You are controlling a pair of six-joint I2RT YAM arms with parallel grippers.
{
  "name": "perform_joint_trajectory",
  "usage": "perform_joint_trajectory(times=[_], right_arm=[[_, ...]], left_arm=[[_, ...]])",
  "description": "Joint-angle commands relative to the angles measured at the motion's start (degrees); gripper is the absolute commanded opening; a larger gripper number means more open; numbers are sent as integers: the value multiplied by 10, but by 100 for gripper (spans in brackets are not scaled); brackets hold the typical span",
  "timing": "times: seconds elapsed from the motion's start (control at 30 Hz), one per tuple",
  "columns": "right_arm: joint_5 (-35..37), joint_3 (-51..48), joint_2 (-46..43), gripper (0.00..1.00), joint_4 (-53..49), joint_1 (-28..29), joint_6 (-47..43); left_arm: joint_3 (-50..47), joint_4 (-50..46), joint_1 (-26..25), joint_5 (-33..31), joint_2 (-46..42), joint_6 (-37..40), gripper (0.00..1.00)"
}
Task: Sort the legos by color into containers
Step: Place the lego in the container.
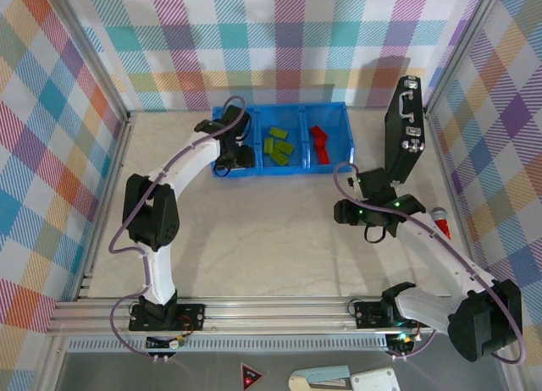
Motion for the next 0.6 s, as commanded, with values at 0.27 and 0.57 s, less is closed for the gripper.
perform_joint_trajectory(times=[0.27,0.57], right_arm=[[16,9,-26,49,-40,-1,7],[12,4,-13,49,-33,-1,6]], left_arm=[[205,-49,36,-23,134,46,62],[301,-15,61,-44,205,56,62]])
